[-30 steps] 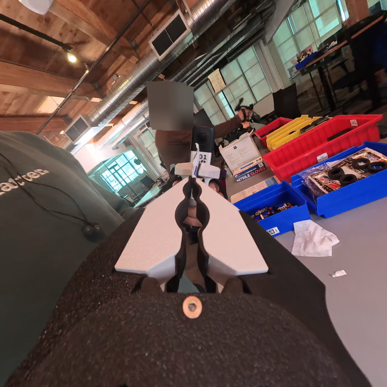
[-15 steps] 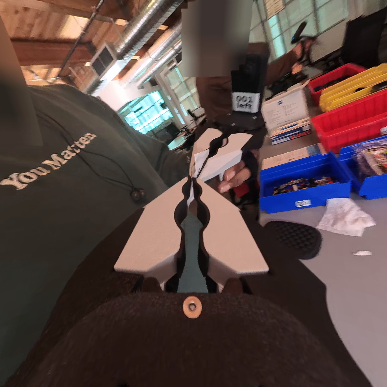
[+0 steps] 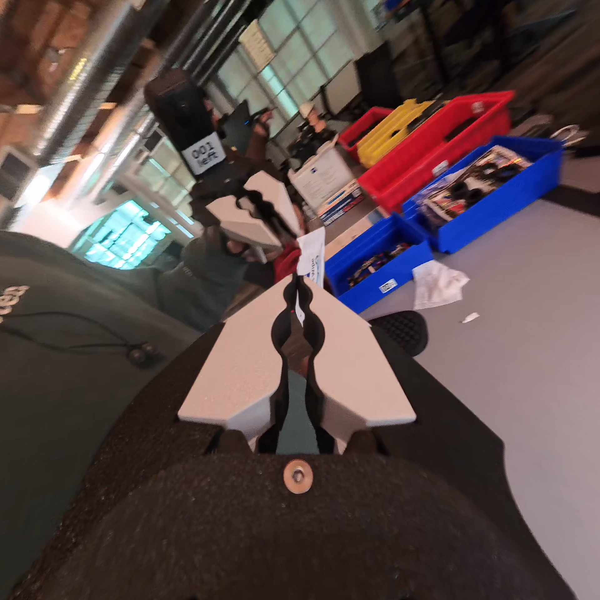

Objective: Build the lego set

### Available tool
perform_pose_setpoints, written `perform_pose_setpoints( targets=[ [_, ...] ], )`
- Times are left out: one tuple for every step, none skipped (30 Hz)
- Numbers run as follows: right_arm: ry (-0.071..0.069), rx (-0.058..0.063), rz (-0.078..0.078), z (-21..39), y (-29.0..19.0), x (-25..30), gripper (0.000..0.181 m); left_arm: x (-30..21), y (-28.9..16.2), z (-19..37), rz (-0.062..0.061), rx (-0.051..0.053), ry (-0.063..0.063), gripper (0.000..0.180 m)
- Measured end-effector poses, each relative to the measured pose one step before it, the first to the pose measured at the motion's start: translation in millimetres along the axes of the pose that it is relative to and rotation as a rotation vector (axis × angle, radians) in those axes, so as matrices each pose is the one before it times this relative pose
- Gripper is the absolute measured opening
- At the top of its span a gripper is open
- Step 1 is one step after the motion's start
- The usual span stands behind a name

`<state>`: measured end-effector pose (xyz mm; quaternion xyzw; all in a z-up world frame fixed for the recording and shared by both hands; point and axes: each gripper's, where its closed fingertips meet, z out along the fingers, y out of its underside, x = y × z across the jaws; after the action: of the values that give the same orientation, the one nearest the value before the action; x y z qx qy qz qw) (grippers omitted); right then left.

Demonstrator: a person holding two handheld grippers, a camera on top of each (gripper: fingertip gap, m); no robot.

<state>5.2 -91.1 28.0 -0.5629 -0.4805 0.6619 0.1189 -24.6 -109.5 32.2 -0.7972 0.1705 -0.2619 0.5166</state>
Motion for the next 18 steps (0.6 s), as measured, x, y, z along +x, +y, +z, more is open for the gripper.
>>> perform_pose_setpoints(
  targets=[
    [0.0378, 0.021, -0.0245, 1.24, -3.59, 1.81, 0.0, 1.49, -1.04, 3.89, -0.0534, -0.004, -0.0094, 0.008],
    [0.0367, 0.0235, -0.0382, 2.15, -3.39, 0.85, 0.0, 1.25, -1.93, 5.06, -0.0657, 0.0174, -0.0005, 0.012],
    [0.0355, 0.02, -0.0448, 2.71, -2.33, -0.11, 0.0, 1.15, -2.1, 5.08, -0.0613, 0.0287, 0.0082, 0.014],
    [0.0349, 0.0263, -0.0453, 2.64, -2.6, -0.41, 0.0, 0.18, -1.95, 4.67, -0.0502, 0.03, 0.0081, 0.017],
    [0.0202, 0.0207, -0.0388, 2.63, -1.76, -2.08, 0.0, -2.29, -1.58, 3.82, -0.0373, 0.0265, -0.0026, 0.019],
    [0.0229, 0.0173, -0.0359, 2.21, -1.51, -1.14, 0.0, -2.93, -2.35, 2.58, -0.0284, 0.0259, -0.0048, 0.019],
    [0.0399, 0.0226, -0.0453, 0.54, -2.84, 2.27, 0.0, -1.04, -2.98, 0.96, -0.0263, 0.0248, 0.0082, 0.019],
    [0.0132, 0.0165, -0.0396, -0.3, -2.76, -0.37, 0.0, 1.13, -2.94, 0.14, -0.0245, 0.0189, 0.0206, 0.018],
    [-0.0014, 0.0094, -0.0136, -0.24, -2.35, -1.24, 0.0, 2.0, -2.37, -0.34, -0.0208, 0.0144, 0.0231, 0.017],
    [-0.0085, 0.0013, -0.0026, -0.23, -1.34, -1.25, 0.0, 1.76, -2.28, -0.37, -0.0181, 0.0151, 0.0212, 0.017],
    [-0.0126, 0.0045, -0.0051, -0.27, -1.28, -1.55, 0.0, 1.84, -1.72, -0.4, -0.017, 0.012, 0.0222, 0.016],
    [-0.0105, 0.0065, -0.0076, -0.33, -1.24, -1.36, 0.0, 1.97, -0.64, -0.16, -0.0148, 0.0055, 0.0224, 0.016],
    [-0.0049, 0.006, -0.0067, -0.37, -1.03, -0.5, 0.0, 1.42, 0.1, 0.26, -0.0099, 0.0001, 0.0154, 0.015],
    [-0.0044, -0.0008, -0.0051, -0.28, -0.08, -0.28, 0.0, 0.92, -0.03, 0.32, -0.0033, 0.0017, 0.0086, 0.015],
    [-0.0085, -0.0028, -0.007, -0.4, 0.12, -0.83, 0.0, 1.53, -0.97, 0.01, -0.0035, 0.0079, 0.0118, 0.014],
    [-0.0062, -0.0064, -0.0067, -0.04, 0.61, -0.9, 0.0, 2.04, -1.33, 0.14, -0.0091, 0.0103, 0.016, 0.012],
    [-0.0013, -0.0094, -0.0115, 0.5, 0.94, -0.75, 0.0, 0.86, -0.63, 0.25, -0.0104, 0.0051, 0.0102, 0.012],
    [0.0009, 0.0001, -0.0172, 0.36, -0.43, -0.94, 0.0, -0.65, 0.32, 0.32, -0.0031, -0.0004, 0.0004, 0.011]
  ],
)
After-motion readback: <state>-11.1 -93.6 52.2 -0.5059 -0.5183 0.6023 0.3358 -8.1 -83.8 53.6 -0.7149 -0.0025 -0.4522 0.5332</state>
